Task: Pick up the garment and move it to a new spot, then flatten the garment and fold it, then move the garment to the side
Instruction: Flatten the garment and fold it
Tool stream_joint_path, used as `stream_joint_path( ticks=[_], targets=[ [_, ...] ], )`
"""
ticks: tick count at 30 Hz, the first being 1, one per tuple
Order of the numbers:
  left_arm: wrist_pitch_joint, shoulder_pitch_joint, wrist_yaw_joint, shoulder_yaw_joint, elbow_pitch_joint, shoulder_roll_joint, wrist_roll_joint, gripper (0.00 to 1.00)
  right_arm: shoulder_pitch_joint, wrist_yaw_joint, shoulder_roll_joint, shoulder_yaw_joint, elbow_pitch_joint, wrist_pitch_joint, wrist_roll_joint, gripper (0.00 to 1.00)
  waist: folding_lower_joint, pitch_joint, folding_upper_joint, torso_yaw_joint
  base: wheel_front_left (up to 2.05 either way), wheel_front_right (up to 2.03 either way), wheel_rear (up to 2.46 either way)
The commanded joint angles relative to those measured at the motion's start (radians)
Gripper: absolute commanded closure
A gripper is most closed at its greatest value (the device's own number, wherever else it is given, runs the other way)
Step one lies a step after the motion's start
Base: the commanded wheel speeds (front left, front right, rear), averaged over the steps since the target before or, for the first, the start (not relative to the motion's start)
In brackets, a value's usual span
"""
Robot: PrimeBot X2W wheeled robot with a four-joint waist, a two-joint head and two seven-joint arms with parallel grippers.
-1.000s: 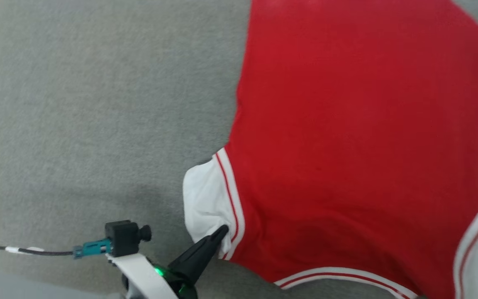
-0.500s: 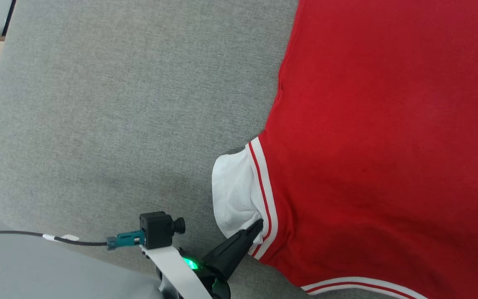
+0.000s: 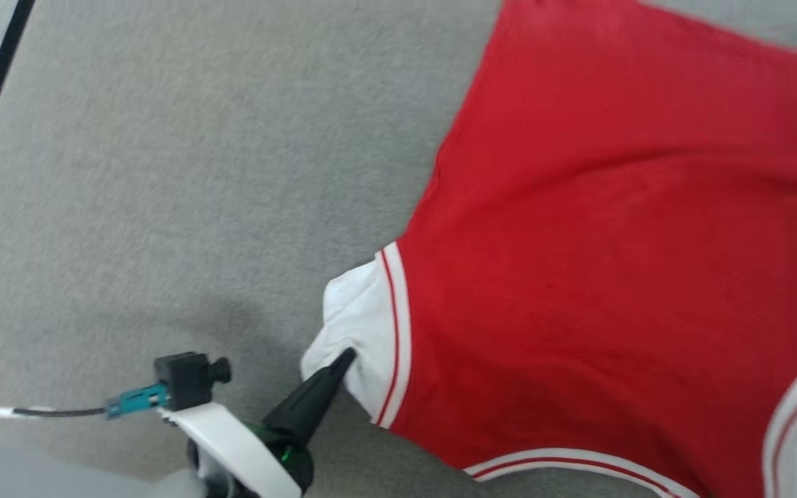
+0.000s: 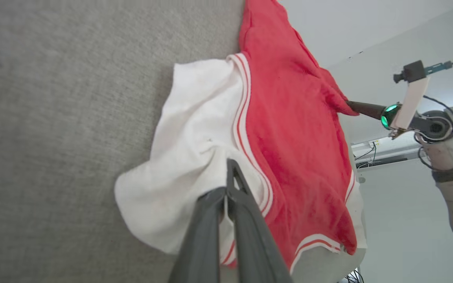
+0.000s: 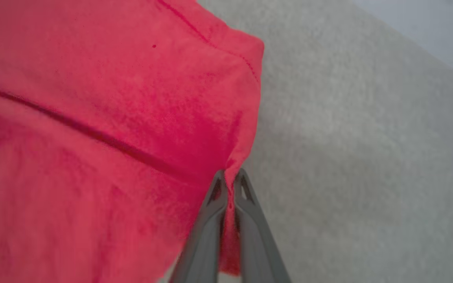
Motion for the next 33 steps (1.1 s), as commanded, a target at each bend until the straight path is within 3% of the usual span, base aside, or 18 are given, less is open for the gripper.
stream_joint_path(
  ticks=[1, 5, 8, 12, 13, 14, 22, 23, 24, 25, 33],
  targets=[
    [-0.005, 0.020, -0.002, 0.014, 0.008, 0.002, 0.000, 1.00, 0.052, -0.001, -0.022, 0.005, -0.026, 0.002, 0.020, 1.00, 0.0000, -0.056, 0.0000, -0.055, 0.00, 0.00, 0.00],
    [-0.006, 0.066, -0.002, 0.067, 0.039, 0.013, 0.005, 1.00, 0.246, -0.001, -0.092, -0.027, -0.142, 0.003, 0.075, 1.00, 0.0000, -0.089, 0.0000, -0.096, 0.00, 0.00, 0.00],
    [-0.006, 0.086, -0.002, 0.097, 0.063, 0.014, 0.016, 1.00, 0.432, -0.001, -0.101, -0.082, -0.209, -0.012, 0.106, 1.00, 0.0000, -0.106, 0.0000, -0.117, 0.00, 0.00, 0.00],
    [-0.006, 0.113, -0.002, 0.147, 0.090, 0.007, 0.023, 1.00, 0.703, 0.000, -0.052, -0.157, -0.304, -0.016, 0.120, 1.00, 0.0000, -0.122, 0.0000, -0.143, 0.00, 0.00, 0.00],
    [-0.006, 0.113, -0.002, 0.147, 0.090, 0.007, 0.023, 1.00, 0.703, 0.000, -0.052, -0.157, -0.304, -0.016, 0.120, 1.00, 0.0000, -0.122, 0.0000, -0.143, 0.00, 0.00, 0.00],
    [-0.006, 0.124, -0.002, 0.164, 0.100, 0.006, 0.024, 1.00, 0.830, 0.000, -0.011, -0.170, -0.357, 0.005, 0.106, 1.00, 0.0000, -0.130, 0.0000, -0.154, 0.00, 0.00, 0.00],
    [-0.006, 0.154, -0.002, 0.220, 0.134, -0.007, 0.036, 1.00, 1.026, 0.000, 0.116, -0.175, -0.547, 0.095, 0.026, 1.00, 0.0000, -0.160, 0.0000, -0.180, 0.00, 0.00, 0.00],
    [-0.006, 0.158, -0.002, 0.223, 0.143, -0.008, 0.039, 1.00, 1.024, 0.000, 0.150, -0.184, -0.573, 0.104, 0.001, 0.87, 0.0000, -0.164, 0.0000, -0.188, 0.00, 0.00, 0.00],
    [-0.006, 0.156, -0.002, 0.221, 0.143, -0.009, 0.039, 1.00, 1.018, 0.000, 0.166, -0.194, -0.580, 0.100, -0.015, 0.59, 0.0000, -0.166, 0.0000, -0.190, 0.00, 0.00, 0.00],
    [-0.006, 0.154, -0.003, 0.220, 0.145, -0.008, 0.041, 1.00, 1.011, 0.000, 0.176, -0.210, -0.586, 0.094, -0.032, 0.00, 0.0000, -0.167, 0.0000, -0.192, 0.00, 0.00, 0.00],
    [-0.004, 0.143, -0.002, 0.215, 0.146, -0.007, 0.046, 1.00, 0.969, 0.000, 0.178, -0.429, -0.691, 0.107, -0.054, 0.00, 0.0000, -0.168, 0.0000, -0.184, 0.00, 0.00, 0.00]
  ],
)
